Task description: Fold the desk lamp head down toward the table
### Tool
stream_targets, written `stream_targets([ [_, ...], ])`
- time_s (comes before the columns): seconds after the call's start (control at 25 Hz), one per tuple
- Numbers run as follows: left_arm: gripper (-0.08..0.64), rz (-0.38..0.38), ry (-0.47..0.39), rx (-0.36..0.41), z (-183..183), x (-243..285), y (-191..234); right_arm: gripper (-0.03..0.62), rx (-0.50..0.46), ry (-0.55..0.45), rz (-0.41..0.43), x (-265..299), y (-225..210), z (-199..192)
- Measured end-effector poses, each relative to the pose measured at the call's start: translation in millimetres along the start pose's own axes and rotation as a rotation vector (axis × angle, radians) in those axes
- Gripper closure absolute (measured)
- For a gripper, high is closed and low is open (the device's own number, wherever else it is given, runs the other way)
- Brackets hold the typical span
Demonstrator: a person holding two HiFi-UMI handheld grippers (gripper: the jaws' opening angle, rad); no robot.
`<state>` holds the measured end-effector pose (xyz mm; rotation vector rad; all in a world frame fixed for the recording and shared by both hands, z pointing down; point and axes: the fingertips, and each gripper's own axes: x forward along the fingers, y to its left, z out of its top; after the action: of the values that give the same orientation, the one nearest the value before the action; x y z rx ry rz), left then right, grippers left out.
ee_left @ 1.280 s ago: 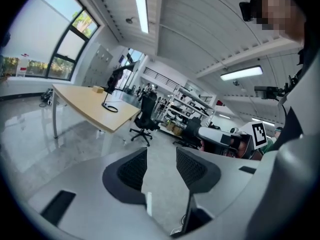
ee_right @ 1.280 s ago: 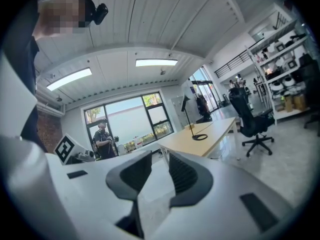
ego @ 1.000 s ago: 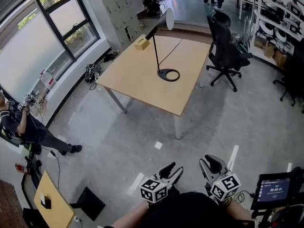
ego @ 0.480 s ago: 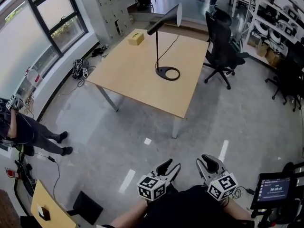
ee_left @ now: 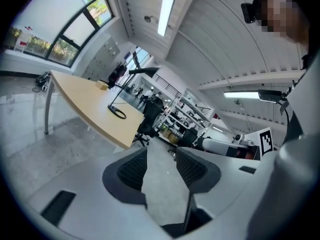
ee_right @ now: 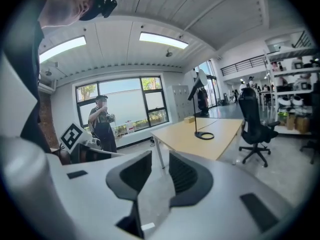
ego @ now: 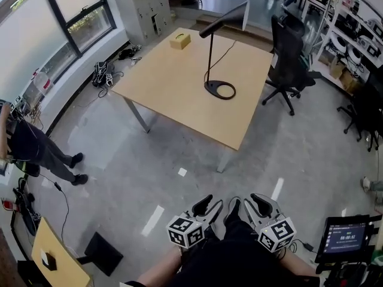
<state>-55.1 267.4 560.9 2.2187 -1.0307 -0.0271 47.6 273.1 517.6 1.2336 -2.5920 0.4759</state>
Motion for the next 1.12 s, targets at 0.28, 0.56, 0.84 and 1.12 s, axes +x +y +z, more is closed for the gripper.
stream_targets([
  [0.28,0.37,0.073,-0.013,0.019,17.8,6.3,22.2,0.48,-0.035,-0.022,0.069,38.5,-10.1,16.5],
  [0.56,0.37,0.115,-0.013,0.05,44.1,45.4,36.0,0.481,-0.008,-0.039,0.112,71.9,-52.4,33.8],
  [0.84,0.37,0.143,0.006,0.076,74.2,109.9,38.7,0.48,0.01,-0.043,0.148,98.6,-113.6,57.8],
  [1.12,0.37,0.159,0.026,0.091,85.1,139.3,37.6,0.48,0.023,-0.027,0.169,109.8,-142.5,61.0],
])
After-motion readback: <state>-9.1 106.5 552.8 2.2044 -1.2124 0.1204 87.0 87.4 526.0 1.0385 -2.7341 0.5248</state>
